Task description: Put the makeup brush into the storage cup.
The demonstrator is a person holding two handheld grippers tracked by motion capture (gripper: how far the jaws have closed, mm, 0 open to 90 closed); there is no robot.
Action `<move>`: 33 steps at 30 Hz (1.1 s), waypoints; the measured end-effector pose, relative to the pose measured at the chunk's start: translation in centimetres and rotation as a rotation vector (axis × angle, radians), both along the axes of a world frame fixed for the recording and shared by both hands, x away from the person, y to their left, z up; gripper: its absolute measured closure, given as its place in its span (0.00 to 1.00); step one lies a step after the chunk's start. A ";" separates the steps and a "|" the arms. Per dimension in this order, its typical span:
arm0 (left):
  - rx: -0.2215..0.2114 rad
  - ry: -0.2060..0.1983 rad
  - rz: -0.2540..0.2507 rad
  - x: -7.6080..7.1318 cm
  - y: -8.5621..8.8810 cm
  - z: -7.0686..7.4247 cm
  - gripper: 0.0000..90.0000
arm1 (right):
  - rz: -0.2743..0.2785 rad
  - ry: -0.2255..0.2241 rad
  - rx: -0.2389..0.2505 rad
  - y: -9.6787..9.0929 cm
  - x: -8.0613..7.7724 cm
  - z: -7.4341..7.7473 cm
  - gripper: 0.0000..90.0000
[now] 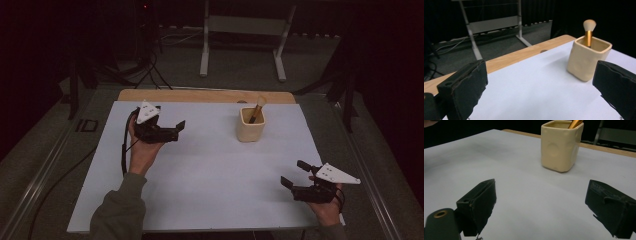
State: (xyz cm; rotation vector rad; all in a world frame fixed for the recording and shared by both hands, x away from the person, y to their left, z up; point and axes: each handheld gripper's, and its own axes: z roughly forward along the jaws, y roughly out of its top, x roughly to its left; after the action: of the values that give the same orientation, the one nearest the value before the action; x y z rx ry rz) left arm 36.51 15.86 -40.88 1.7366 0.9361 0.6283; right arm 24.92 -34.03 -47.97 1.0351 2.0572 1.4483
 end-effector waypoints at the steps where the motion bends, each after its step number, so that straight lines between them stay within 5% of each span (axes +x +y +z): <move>1: -0.002 -0.001 0.003 -0.3 0.4 -0.1 0.01 | -0.001 0.000 0.000 0.0 0.0 0.0 0.11; 13: -0.008 -0.007 0.047 -4.8 5.2 -1.7 0.01 | -0.003 0.002 0.009 -0.1 0.1 0.0 0.11; 33: -0.025 0.016 0.104 -10.5 10.2 -4.9 0.01 | -0.001 -0.006 0.007 0.2 0.7 0.2 0.11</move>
State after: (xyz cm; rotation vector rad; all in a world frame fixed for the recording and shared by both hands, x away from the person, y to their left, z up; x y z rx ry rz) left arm 25.97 26.07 -45.75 1.6812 1.0462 0.6685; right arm 25.62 -33.84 -47.80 1.0339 2.0483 1.4574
